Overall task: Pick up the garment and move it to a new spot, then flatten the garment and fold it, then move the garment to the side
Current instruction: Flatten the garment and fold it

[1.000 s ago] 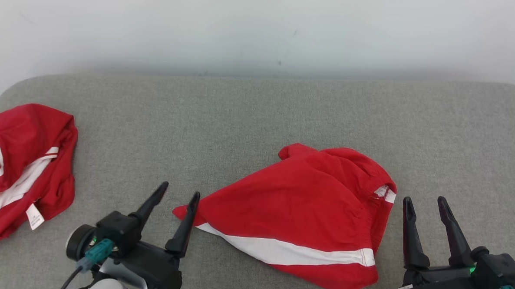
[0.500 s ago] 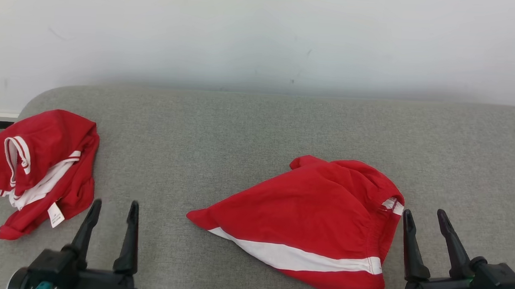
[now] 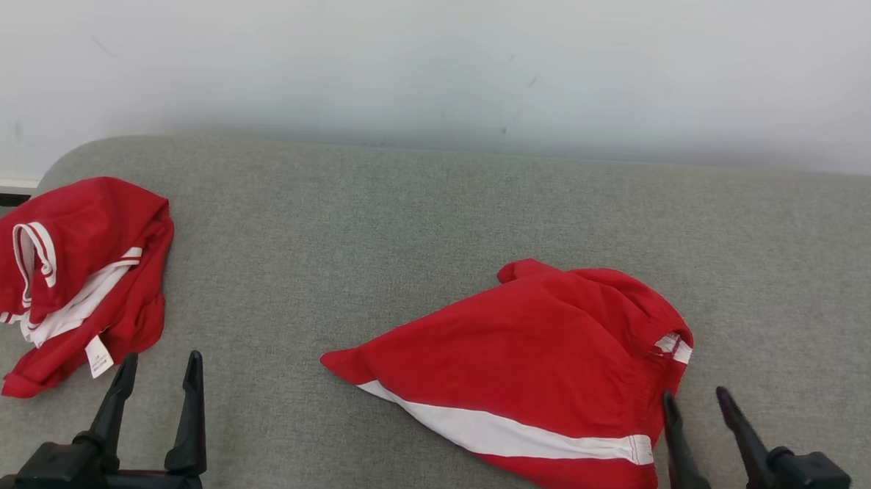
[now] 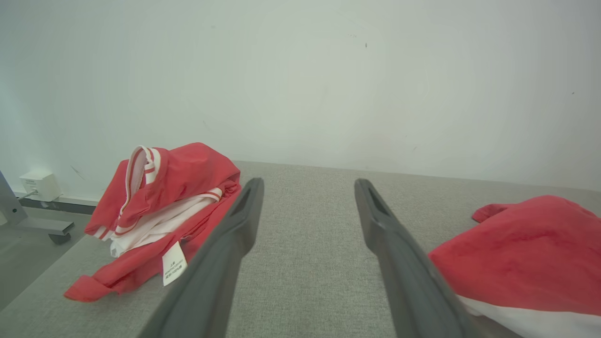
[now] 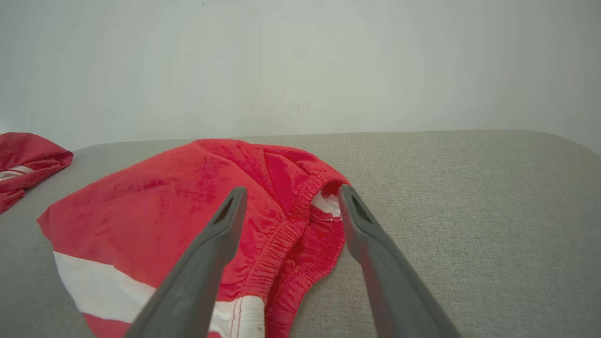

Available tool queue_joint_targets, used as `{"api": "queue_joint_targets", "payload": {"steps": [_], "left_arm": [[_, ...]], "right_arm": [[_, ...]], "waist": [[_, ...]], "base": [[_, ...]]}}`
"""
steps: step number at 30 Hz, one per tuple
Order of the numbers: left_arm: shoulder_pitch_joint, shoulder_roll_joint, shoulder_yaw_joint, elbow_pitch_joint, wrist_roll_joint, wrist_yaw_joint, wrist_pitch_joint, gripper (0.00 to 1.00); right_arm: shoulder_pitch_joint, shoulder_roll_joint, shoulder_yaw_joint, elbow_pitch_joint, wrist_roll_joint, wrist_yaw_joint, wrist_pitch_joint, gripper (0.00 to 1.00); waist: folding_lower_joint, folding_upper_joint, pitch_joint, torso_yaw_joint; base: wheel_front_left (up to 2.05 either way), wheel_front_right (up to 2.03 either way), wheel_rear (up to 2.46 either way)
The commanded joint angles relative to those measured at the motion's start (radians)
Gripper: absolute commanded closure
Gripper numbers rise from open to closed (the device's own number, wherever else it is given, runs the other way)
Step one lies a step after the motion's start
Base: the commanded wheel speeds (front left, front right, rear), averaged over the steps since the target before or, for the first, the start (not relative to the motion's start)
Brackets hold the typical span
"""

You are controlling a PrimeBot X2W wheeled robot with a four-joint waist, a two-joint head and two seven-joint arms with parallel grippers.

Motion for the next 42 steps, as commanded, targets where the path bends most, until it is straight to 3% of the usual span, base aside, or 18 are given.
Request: {"api": "queue_joint_targets", "payload": {"steps": [1, 7, 14, 15, 16, 17, 21, 31, 32, 33, 34, 38, 42], "left_arm": [[0.006, -0.009, 0.010, -0.001, 0.008, -0.011, -0.001, 0.00], [-0.019, -0.044, 0.027, 0.009, 0.034, -0.044, -0.001, 0.00], [-0.026, -0.076, 0.043, 0.024, 0.055, -0.071, -0.001, 0.00], [-0.026, -0.079, 0.046, 0.028, 0.057, -0.076, -0.001, 0.00], [-0.026, -0.083, 0.046, 0.030, 0.059, -0.077, -0.001, 0.00], [-0.028, -0.086, 0.048, 0.032, 0.061, -0.081, -0.001, 0.00], [-0.021, -0.097, 0.058, 0.036, 0.065, -0.089, -0.001, 0.00], [-0.034, -0.113, 0.053, 0.060, 0.070, -0.102, -0.001, 0.00], [-0.035, -0.113, 0.052, 0.064, 0.070, -0.104, -0.001, 0.00], [-0.036, -0.114, 0.052, 0.067, 0.071, -0.105, -0.001, 0.00], [-0.035, -0.115, 0.053, 0.068, 0.071, -0.107, -0.001, 0.00], [-0.033, -0.119, 0.059, 0.068, 0.073, -0.109, -0.001, 0.00], [-0.034, -0.120, 0.067, 0.065, 0.078, -0.112, -0.001, 0.00]], "right_arm": [[0.014, -0.015, 0.014, 0.007, 0.005, -0.002, 0.016, 0.00], [0.036, -0.060, 0.082, 0.038, 0.041, -0.002, 0.093, 0.00], [0.004, -0.056, 0.136, 0.128, 0.082, -0.002, 0.116, 0.00], [-0.003, -0.055, 0.151, 0.145, 0.087, -0.002, 0.118, 0.27], [-0.014, -0.055, 0.166, 0.153, 0.091, -0.002, 0.108, 0.73], [-0.025, -0.055, 0.178, 0.163, 0.095, -0.002, 0.099, 1.00], [-0.069, -0.076, 0.164, 0.163, 0.130, -0.002, 0.002, 1.00], [-0.039, -0.103, -0.004, 0.198, 0.170, -0.002, -0.043, 1.00], [-0.042, -0.104, -0.004, 0.202, 0.169, -0.002, -0.043, 0.79], [-0.044, -0.105, -0.004, 0.204, 0.164, -0.002, -0.045, 0.26], [-0.047, -0.100, -0.009, 0.201, 0.163, -0.002, -0.048, 0.00], [-0.058, -0.084, -0.042, 0.159, 0.123, -0.002, -0.054, 0.00], [-0.042, -0.049, -0.082, 0.037, 0.068, -0.002, -0.055, 0.00]], "waist": [[0.0000, 0.0000, 0.004, 0.002], [0.0000, 0.0000, 0.023, 0.016], [0.0000, 0.0000, 0.031, 0.030], [0.0000, 0.0000, 0.032, 0.032], [0.0000, 0.0000, 0.032, 0.034], [0.0000, 0.0000, 0.032, 0.036], [0.0000, 0.0000, 0.034, 0.031], [0.0000, 0.0000, 0.031, 0.020], [0.0000, 0.0000, 0.030, 0.019], [0.0000, 0.0000, 0.029, 0.017], [0.0000, 0.0000, 0.028, 0.016], [0.0000, 0.0000, 0.022, 0.009], [0.0000, 0.0000, 0.020, 0.003]], "base": [[0.00, 0.00, 0.00], [0.00, 0.00, 0.00], [0.00, 0.00, 0.00], [0.00, 0.00, 0.00], [0.00, 0.00, 0.00], [0.00, 0.00, 0.00], [0.00, 0.00, 0.00], [0.00, 0.00, 0.00], [0.00, 0.00, 0.00], [0.00, 0.00, 0.00], [0.00, 0.00, 0.00], [0.00, 0.00, 0.00], [0.00, 0.00, 0.00]]}}
